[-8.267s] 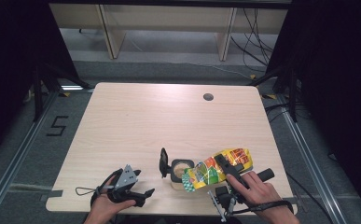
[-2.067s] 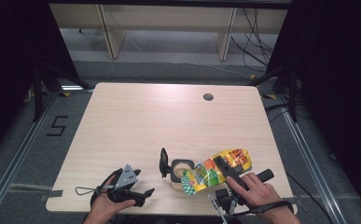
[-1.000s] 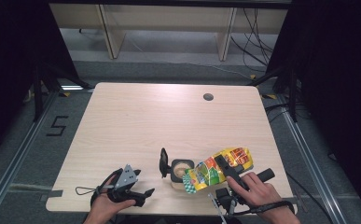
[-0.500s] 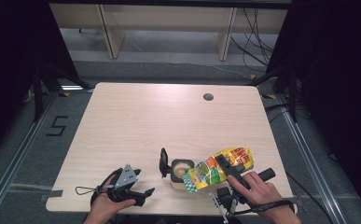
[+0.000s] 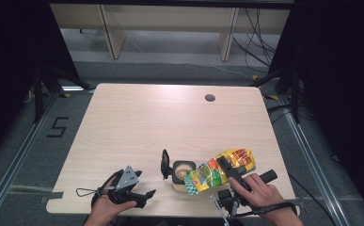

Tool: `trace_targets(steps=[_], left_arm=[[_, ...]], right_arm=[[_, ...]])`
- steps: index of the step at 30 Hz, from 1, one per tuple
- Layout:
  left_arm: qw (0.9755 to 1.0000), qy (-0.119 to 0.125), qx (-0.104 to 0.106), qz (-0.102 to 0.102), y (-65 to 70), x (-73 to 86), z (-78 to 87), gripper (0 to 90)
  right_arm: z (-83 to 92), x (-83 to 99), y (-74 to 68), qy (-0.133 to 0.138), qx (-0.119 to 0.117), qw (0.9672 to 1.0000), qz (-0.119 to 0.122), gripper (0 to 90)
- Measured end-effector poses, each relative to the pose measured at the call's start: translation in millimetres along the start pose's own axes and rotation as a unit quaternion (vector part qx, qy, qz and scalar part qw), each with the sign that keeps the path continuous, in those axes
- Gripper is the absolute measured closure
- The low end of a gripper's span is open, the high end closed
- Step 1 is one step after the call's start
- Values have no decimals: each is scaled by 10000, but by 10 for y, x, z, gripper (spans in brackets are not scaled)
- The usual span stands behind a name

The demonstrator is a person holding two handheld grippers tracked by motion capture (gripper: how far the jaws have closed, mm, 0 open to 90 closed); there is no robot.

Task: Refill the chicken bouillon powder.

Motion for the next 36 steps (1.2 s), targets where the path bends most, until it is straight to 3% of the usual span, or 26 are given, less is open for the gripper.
trace_targets(steps=[10,11,17,19,21,26,28,29,32,34,35,36], left_arm=[[10000,56,27,11,8,-23,0,168],[9999,5,25,-124,-10,-20,3,168],[10000,64,32,53,10,-21,-2,168],[9999,21,27,-107,-9,-16,2,168],[9999,107,40,6,11,-33,0,168],[10000,29,37,7,-2,-13,2,168],[10000,48,32,-5,-1,-26,10,168],[9999,110,75,103,17,-25,-10,168],[10000,28,44,12,8,-12,6,168],[9999,119,45,7,12,-35,1,168],[10000,61,32,-63,-6,-29,4,168],[9998,137,61,98,12,-28,-13,168]], right_arm=[[11,-5,14,10,72,10000,11,458],[8,-8,17,21,85,10000,-9,458],[3,-2,-9,8,8,10000,-68,458],[-17,1,17,63,77,9999,49,458],[-7,7,-3,43,30,10000,-50,458],[-13,11,-8,2,50,10000,-70,458],[-18,0,9,63,46,9999,85,458],[-16,-10,30,98,112,9998,92,458],[-9,-5,0,26,8,10000,29,458],[-4,-7,4,26,21,10000,18,458],[-8,-4,44,108,146,9998,90,458],[-8,-4,44,108,146,9998,90,458]])
Point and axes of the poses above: each handheld gripper's, and its own axes: z roughly backward along the jaws, x roughly out of its underside, y roughly to its right, the point moved 9 cm from there along -z, roughly forward along the jaws, and after that the axes turned 14 degrees about z, right-handed, at the moved point
